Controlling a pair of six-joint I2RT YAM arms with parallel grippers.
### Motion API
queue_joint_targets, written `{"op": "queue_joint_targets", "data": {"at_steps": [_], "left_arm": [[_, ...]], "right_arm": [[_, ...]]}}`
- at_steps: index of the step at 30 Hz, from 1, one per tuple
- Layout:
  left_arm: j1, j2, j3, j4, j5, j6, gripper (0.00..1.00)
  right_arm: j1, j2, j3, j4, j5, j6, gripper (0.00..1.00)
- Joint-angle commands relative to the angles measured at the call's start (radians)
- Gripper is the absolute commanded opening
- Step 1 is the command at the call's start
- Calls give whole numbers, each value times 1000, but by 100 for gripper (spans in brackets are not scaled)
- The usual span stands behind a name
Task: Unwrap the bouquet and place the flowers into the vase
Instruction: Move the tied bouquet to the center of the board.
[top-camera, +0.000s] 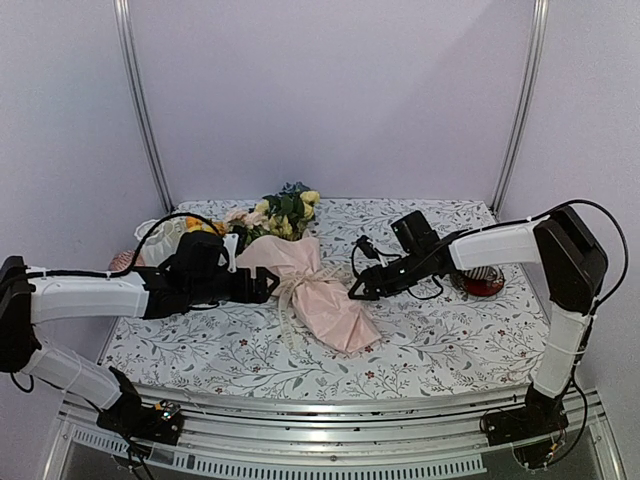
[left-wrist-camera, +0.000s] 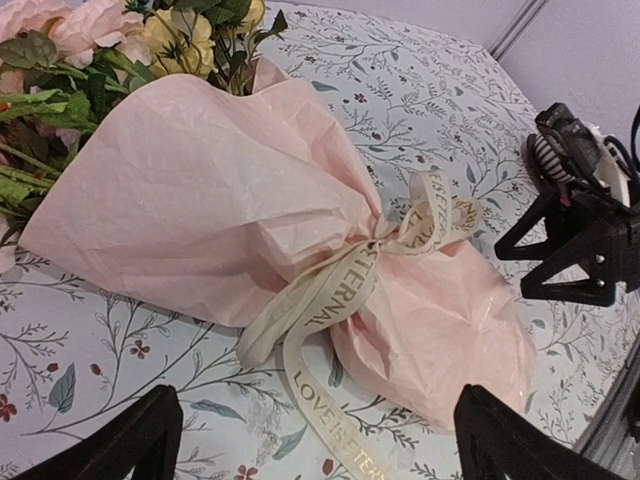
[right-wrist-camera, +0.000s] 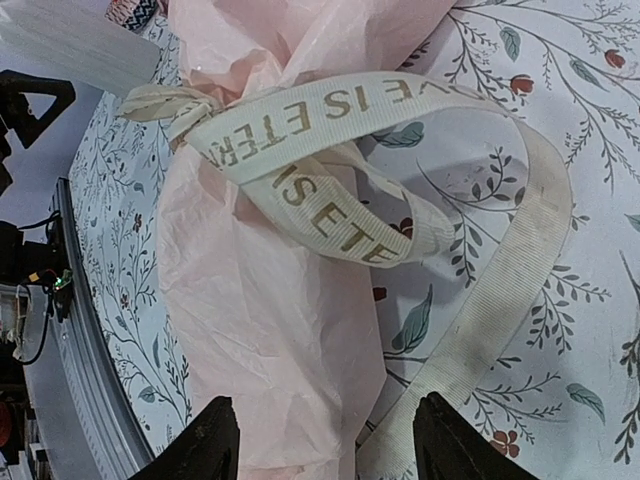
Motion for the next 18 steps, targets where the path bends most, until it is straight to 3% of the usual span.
{"op": "queue_joint_targets", "data": {"at_steps": [1, 6, 16, 18], "left_arm": [[4, 19, 32, 1, 4, 0, 97], [4, 43, 44, -2, 13, 5, 96], [4, 68, 67, -29, 28, 18, 92], [5, 67, 57, -22, 27, 17, 92]], "right_arm": [[3, 40, 34, 13, -30, -2, 59], [3, 65, 35, 4, -24, -8, 52], [3, 49, 17, 10, -56, -8, 8], [4, 31, -1, 18, -55, -8, 4]]}}
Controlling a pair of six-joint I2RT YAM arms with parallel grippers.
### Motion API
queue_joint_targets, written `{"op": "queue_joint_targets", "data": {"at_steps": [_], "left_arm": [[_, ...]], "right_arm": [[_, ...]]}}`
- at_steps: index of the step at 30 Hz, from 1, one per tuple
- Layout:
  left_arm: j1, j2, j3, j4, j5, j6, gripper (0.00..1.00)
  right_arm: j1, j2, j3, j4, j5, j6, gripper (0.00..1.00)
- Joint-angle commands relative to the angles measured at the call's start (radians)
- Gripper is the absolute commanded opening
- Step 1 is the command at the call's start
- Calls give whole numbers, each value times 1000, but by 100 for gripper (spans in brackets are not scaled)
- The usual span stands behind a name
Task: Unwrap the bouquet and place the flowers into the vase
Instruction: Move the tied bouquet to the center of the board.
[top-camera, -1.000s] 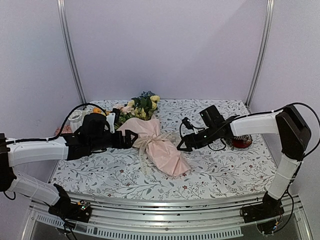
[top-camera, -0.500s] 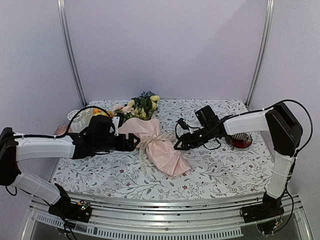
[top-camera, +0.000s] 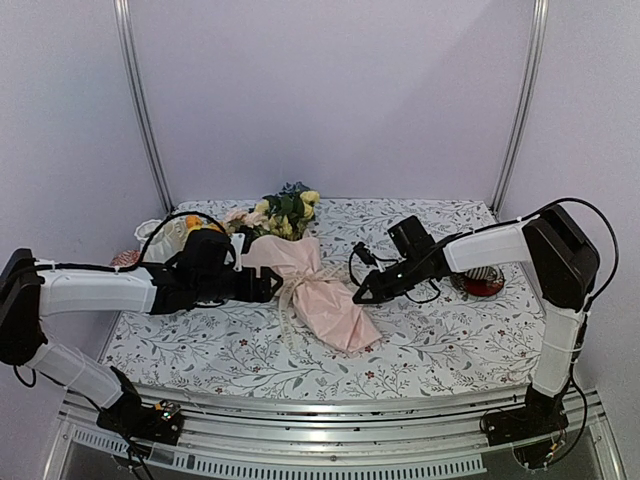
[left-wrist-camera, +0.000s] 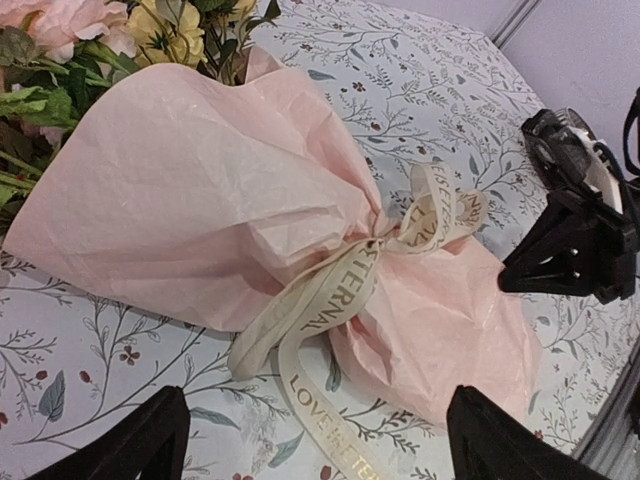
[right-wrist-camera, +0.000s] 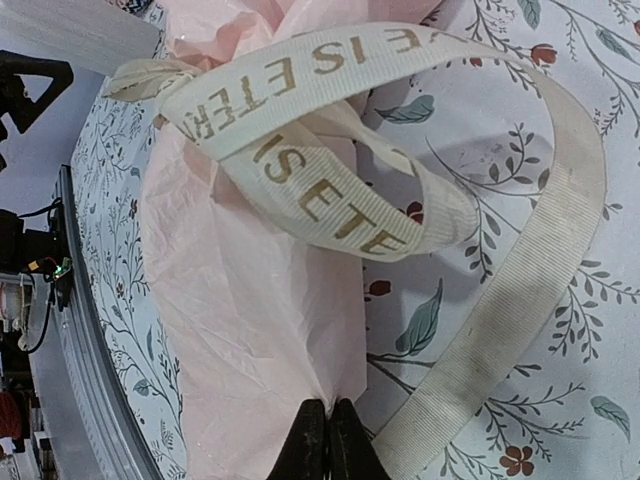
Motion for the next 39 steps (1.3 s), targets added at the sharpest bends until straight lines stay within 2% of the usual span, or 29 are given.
{"op": "queue_joint_targets", "data": {"at_steps": [1, 10, 15, 19, 21, 23, 26, 30, 36, 39], "left_arm": [[4, 8, 12, -6, 13, 10, 91], [-1, 22, -13, 32, 84, 5, 90], [-29, -20, -76, 28, 150, 44, 90], [-78, -96, -120, -16, 117, 53, 89], [-100, -131, -124, -52, 80, 49, 89], [-114, -166, -133, -65, 70, 44, 89], [-129, -197, -141, -84, 63, 32, 89], [-155, -200, -142, -138, 40, 4, 86], [-202, -181, -149, -188, 18, -25, 69], [-221, -167, -142, -209, 9, -35, 67]], "right_arm": [[4, -34, -26, 13, -14, -4, 4], [5, -154, -206, 44, -30, 19, 4], [37, -221, -302, 76, -67, 55, 4], [80, -267, -330, 57, -65, 44, 11], [80, -293, -333, 41, -17, 32, 16], [76, -320, -321, 15, 50, 10, 28], [53, -343, -289, -2, 105, -26, 38], [22, -349, -241, -7, 200, -44, 39], [2, -330, -215, 12, 347, -68, 41], [-11, -326, -213, 20, 379, -75, 41]]}}
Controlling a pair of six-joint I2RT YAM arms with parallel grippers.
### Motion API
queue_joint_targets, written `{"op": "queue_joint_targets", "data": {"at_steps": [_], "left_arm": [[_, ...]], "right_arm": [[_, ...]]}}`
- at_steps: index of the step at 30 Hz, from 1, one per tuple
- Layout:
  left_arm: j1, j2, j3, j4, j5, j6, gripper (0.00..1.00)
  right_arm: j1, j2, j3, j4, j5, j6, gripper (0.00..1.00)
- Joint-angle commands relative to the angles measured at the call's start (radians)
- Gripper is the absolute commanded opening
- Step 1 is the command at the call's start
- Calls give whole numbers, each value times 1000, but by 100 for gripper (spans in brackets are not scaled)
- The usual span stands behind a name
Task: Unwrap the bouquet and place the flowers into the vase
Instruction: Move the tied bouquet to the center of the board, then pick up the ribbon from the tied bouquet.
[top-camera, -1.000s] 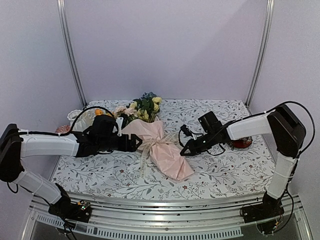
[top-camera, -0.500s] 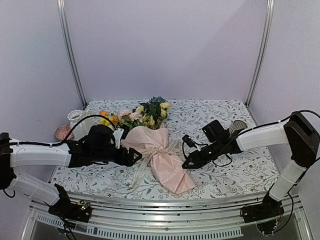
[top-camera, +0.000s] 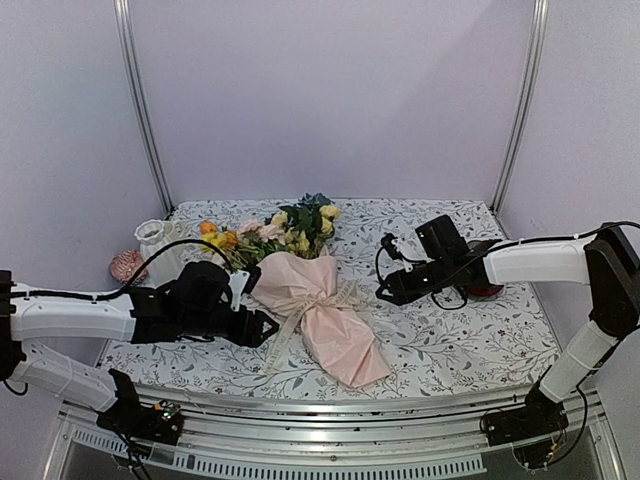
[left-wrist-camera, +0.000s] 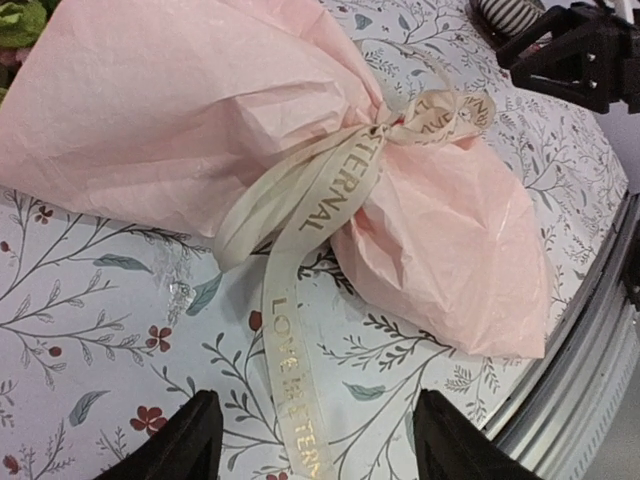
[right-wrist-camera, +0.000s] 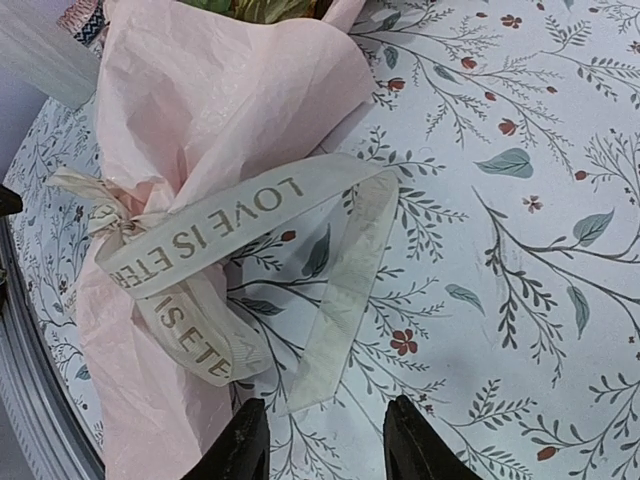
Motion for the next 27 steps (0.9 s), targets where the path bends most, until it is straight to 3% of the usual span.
{"op": "queue_joint_targets", "data": {"at_steps": [1, 9, 18, 27], "left_arm": [[-38, 33, -2, -55, -28, -23, 67], [-54, 176, 33, -55, -65, -49, 67], [-63, 338, 119, -64, -112, -52, 79], [-83, 485, 233, -122, -183, -51, 73]], "right_arm": [[-20, 0, 19, 14, 99, -31, 41], [-22, 6, -1, 59, 132, -49, 44], [-21, 16, -4, 34, 133, -88, 46], [-21, -40, -46, 55, 150, -90, 47]]}}
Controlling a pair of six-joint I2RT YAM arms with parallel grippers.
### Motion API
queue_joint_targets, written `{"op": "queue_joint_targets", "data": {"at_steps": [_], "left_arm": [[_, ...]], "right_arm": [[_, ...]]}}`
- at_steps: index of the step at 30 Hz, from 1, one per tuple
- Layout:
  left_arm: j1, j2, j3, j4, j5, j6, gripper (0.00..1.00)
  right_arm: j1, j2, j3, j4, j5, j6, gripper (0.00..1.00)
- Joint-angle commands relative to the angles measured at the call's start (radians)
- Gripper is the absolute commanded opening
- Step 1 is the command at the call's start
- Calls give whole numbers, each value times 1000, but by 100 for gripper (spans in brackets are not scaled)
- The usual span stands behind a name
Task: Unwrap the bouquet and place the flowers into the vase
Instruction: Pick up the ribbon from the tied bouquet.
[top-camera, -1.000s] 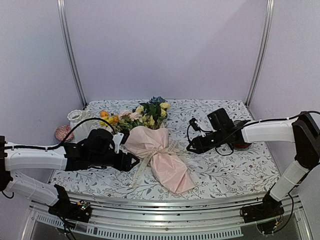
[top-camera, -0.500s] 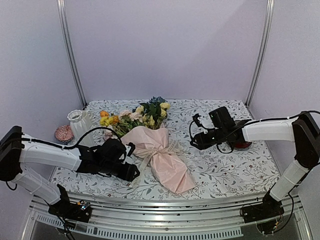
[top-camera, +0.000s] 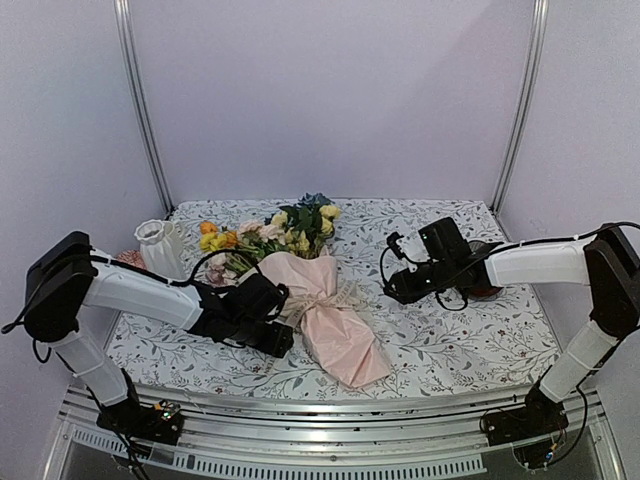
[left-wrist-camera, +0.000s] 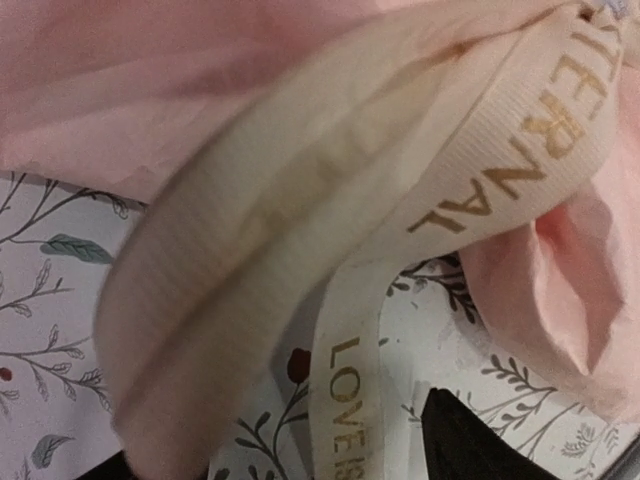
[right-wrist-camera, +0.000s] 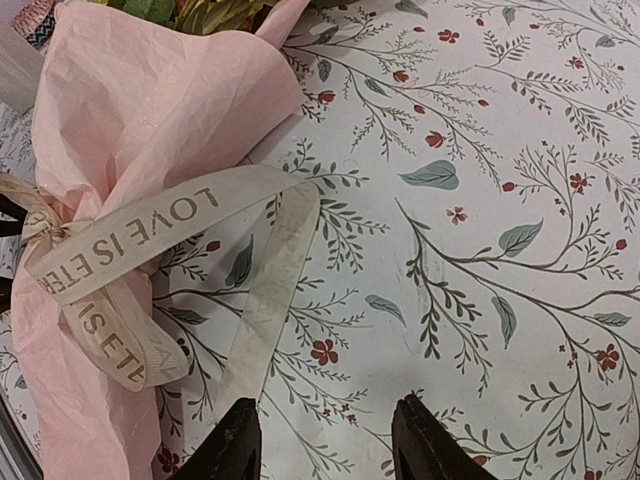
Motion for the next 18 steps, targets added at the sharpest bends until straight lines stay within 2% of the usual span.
{"op": "queue_joint_targets", "data": {"at_steps": [1, 7, 11, 15, 18], "left_arm": [[-35, 71, 70, -61, -59, 4, 72], [-70, 137, 126, -121, -128, -8, 61], [-70, 131, 115, -127, -149, -25, 40], [-69, 108, 97, -142, -177, -39, 12], [-68, 81, 80, -156, -193, -48, 2]], "right_arm": [[-5, -39, -23, 18, 10, -9, 47], [-5, -22, -23, 7, -4, -16, 48], [-5, -25, -36, 10, -33, -13, 48], [24, -14, -53, 13, -36, -14, 49], [66, -2, -66, 21, 2, -13, 49]]}}
